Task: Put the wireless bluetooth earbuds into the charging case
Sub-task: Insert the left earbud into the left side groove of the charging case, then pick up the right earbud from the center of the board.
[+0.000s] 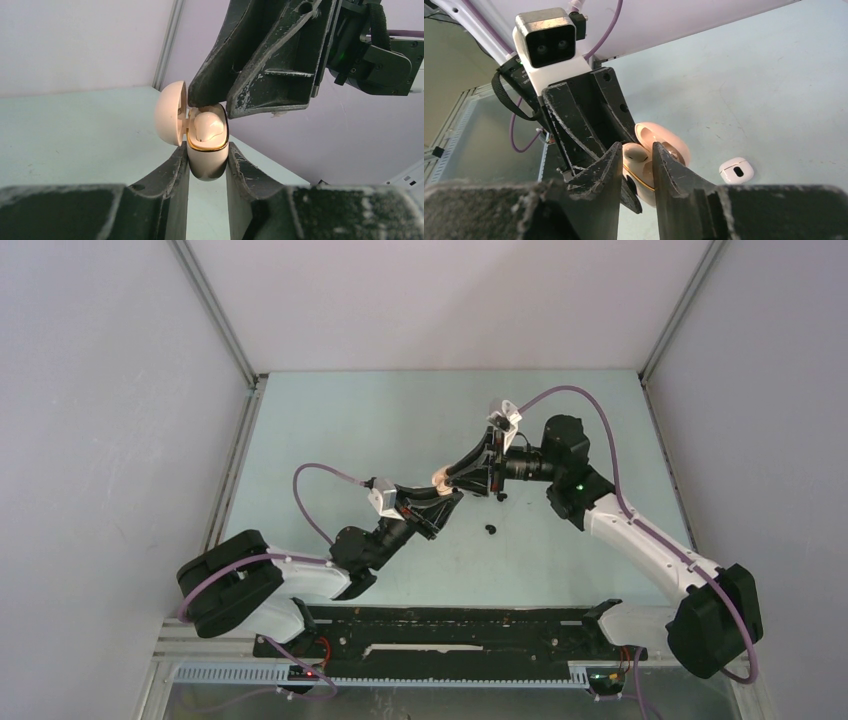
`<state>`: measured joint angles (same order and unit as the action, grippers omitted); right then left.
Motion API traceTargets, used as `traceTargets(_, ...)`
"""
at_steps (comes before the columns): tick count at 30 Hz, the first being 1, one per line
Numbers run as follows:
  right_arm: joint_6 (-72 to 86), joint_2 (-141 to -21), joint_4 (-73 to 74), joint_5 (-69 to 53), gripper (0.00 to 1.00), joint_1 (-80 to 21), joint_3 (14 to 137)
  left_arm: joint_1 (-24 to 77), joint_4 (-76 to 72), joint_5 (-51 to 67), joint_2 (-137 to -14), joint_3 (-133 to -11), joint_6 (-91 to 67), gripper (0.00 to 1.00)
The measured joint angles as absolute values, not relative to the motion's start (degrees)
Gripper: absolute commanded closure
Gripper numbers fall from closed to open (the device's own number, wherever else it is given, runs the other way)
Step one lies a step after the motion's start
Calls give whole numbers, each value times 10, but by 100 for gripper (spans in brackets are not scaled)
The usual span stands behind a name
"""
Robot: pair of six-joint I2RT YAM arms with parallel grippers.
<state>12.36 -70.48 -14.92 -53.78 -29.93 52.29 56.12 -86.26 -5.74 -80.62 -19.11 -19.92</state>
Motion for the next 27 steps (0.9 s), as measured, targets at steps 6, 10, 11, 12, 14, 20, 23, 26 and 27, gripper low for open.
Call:
traceTargets(6, 145, -684, -146, -575, 67, -273, 523, 561, -863, -58, -806, -190, -199, 100)
traceTargets(10, 171, -657, -152, -605, 60, -209, 528, 561, -859, -60, -788, -169, -186, 100)
traceTargets(11, 171, -653, -150, -606, 59, -194, 531, 561, -850, -60, -774, -161, -178, 100)
traceTargets(12, 165, -651, -148, -604, 58, -184, 532, 561, -842, -61, -762, -156, -173, 100)
traceTargets(14, 138, -651, -131, -589, 56, -171, 534, 561, -809, -63, -728, -150, -157, 100)
traceTargets(20, 66, -723, -79, -496, 61, -159, 537, 561, -671, -80, -612, -145, -109, 100)
traceTargets(23, 29, -797, -42, -427, 67, -147, 550, 561, -630, -89, -566, -117, -91, 100)
traceTargets(26, 3, -879, 5, -383, 73, -132, 586, 561, -605, -93, -544, -77, -82, 100)
traceTargets(27, -5, -901, 19, -371, 74, -129, 597, 561, -599, -93, -540, -66, -79, 100)
